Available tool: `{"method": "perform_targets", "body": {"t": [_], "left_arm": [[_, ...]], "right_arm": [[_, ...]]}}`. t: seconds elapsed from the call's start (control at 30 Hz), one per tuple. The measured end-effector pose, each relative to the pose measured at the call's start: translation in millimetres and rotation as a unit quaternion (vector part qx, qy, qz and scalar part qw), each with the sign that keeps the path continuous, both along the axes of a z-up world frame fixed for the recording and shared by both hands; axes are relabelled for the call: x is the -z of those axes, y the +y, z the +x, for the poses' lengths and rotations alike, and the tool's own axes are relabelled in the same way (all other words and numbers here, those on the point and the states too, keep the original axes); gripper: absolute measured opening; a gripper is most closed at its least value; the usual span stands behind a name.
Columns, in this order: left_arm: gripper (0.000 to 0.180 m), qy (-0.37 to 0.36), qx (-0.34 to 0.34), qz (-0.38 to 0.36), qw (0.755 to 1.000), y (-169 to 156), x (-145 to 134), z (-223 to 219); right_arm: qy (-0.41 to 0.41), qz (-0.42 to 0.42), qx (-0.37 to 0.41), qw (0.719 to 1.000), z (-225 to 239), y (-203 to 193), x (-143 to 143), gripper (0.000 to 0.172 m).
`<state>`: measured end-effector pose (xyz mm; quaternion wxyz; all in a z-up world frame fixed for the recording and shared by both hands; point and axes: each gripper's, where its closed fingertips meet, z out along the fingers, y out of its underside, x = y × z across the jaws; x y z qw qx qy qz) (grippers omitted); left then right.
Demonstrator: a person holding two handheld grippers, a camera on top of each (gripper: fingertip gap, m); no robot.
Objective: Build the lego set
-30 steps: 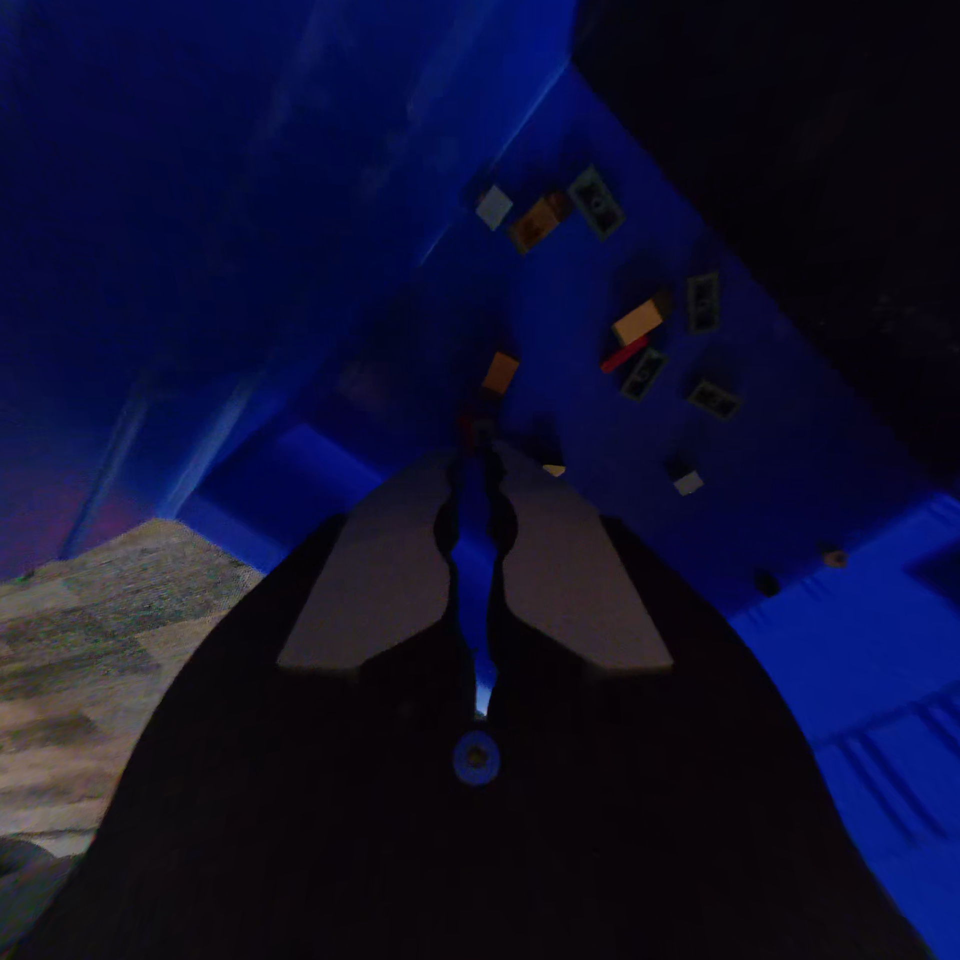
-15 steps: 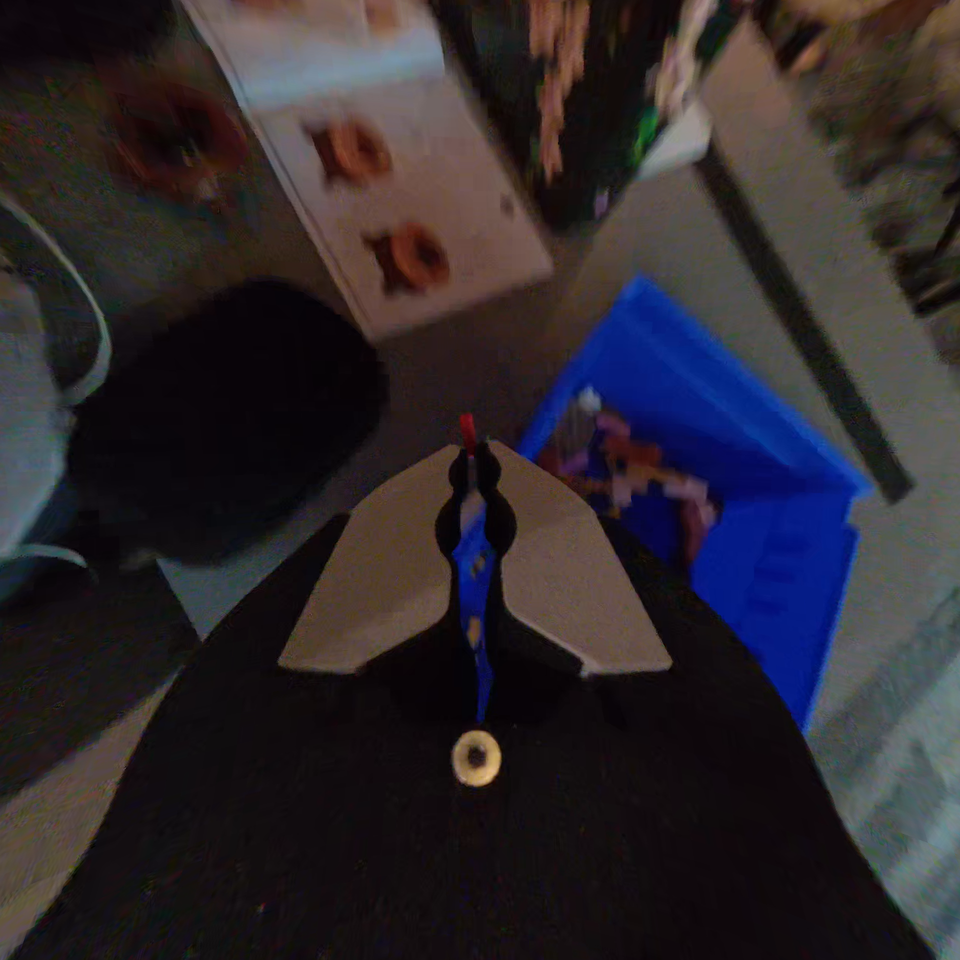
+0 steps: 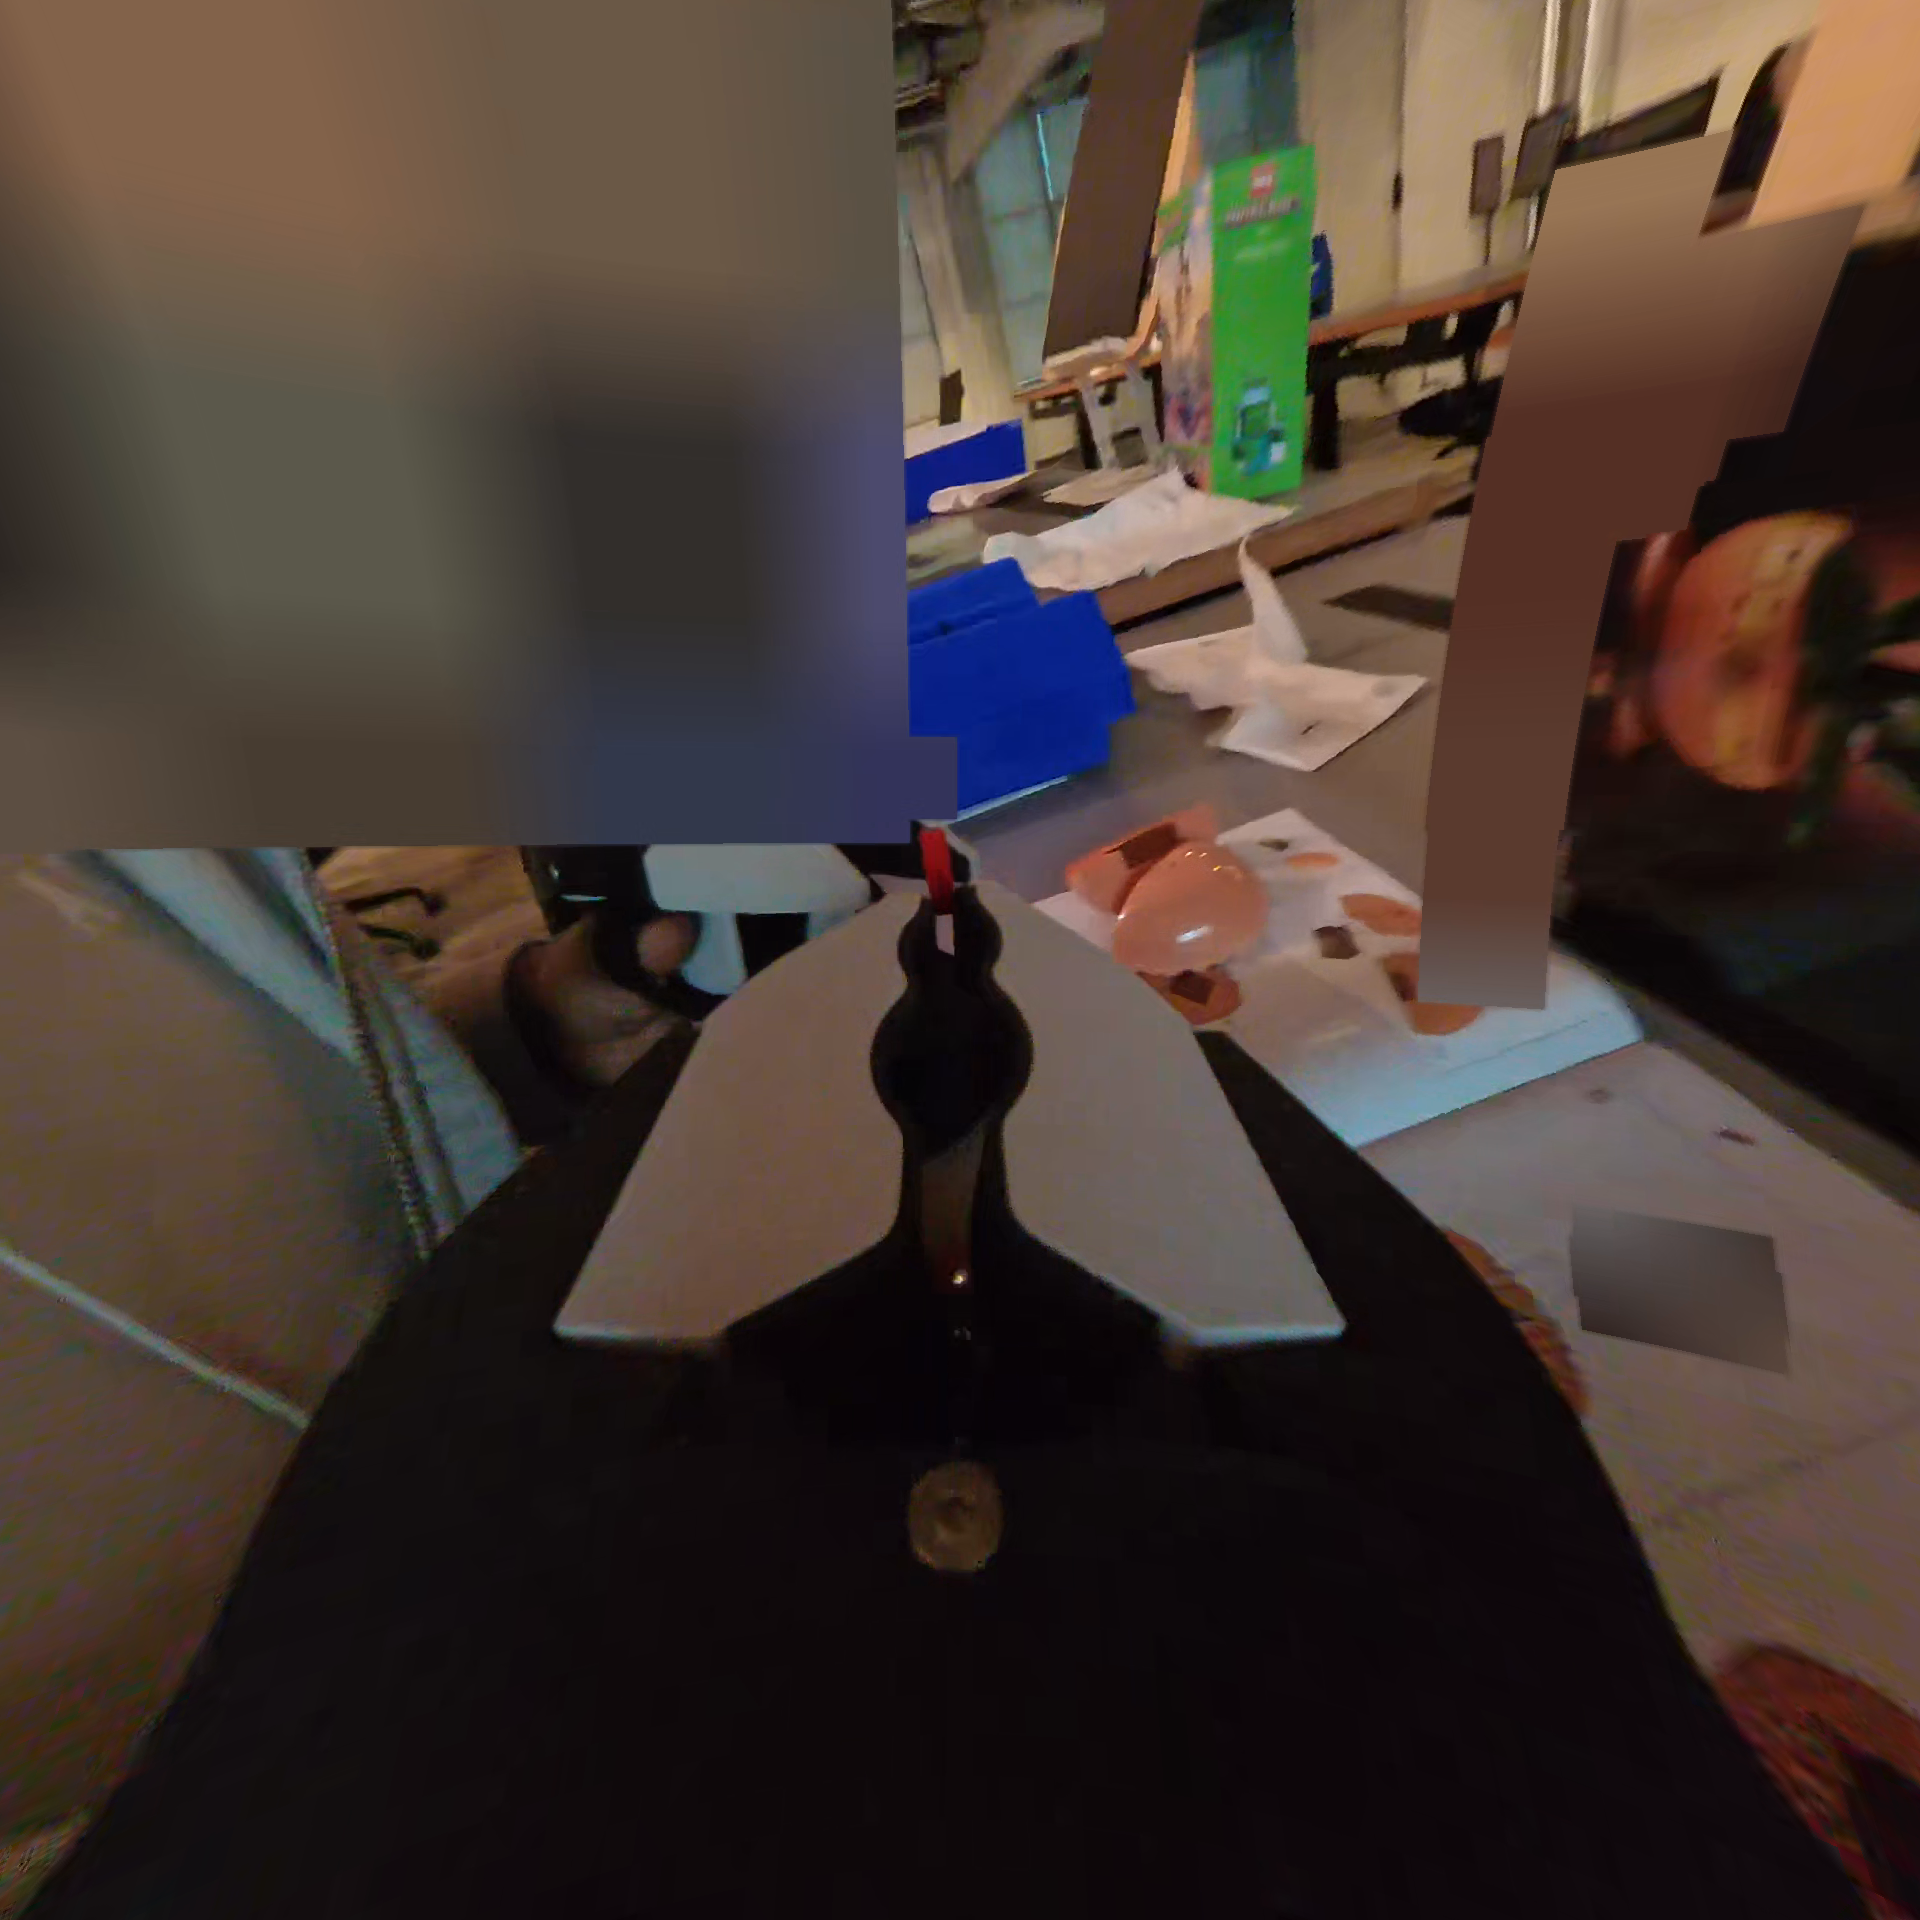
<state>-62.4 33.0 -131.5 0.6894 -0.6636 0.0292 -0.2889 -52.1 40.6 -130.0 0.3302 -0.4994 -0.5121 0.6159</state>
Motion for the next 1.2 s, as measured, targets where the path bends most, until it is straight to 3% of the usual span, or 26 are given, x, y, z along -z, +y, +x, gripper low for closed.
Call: {"method": "perform_targets", "body": {"t": [0.13,0.4,0.6,0.87,0.93,0.97,1.0,1.07,1.13,1.2], "left_arm": [[0.025,-0.009,0.032,-0.032,0.999,8,11,1],[0.026,-0.015,0.081,-0.01,0.997,0,9,7],[0.021,-0.015,0.069,-0.025,0.997,4,13,3],[0.004,-0.013,0.072,-0.011,0.997,6,11,7],[0.004,-0.075,0.068,-0.009,0.995,7,6,2],[0.004,-0.139,0.059,0.0,0.988,8,-1,-5],[0.004,-0.221,0.057,0.013,0.974,7,-9,-14],[0.004,-0.361,0.077,0.021,0.929,7,-18,-26],[0.003,-0.428,0.085,0.023,0.899,9,-19,-31],[0.003,-0.457,0.086,0.026,0.885,11,-21,-34]], "right_arm": [[-0.003,-0.05,-0.027,0.998,-15,-8,6,0.002],[-0.034,-0.069,-0.047,0.996,-14,-10,18,0.002],[-0.062,0.033,-0.025,0.997,-10,-9,32,0.002],[-0.044,0.042,-0.025,0.998,-13,-11,24,0.002],[-0.028,0.057,-0.009,0.998,-16,-9,17,0.006],[-0.01,0.073,0.009,0.997,-18,-6,10,0.015],[0.009,0.094,0.034,0.995,-20,-1,3,0.025],[0.052,0.154,0.078,0.984,-24,3,-9,0.027],[0.09,0.223,0.107,0.965,-29,-1,-19,0.023],[0.091,0.28,0.12,0.948,-35,-6,-19,0.022]]}}
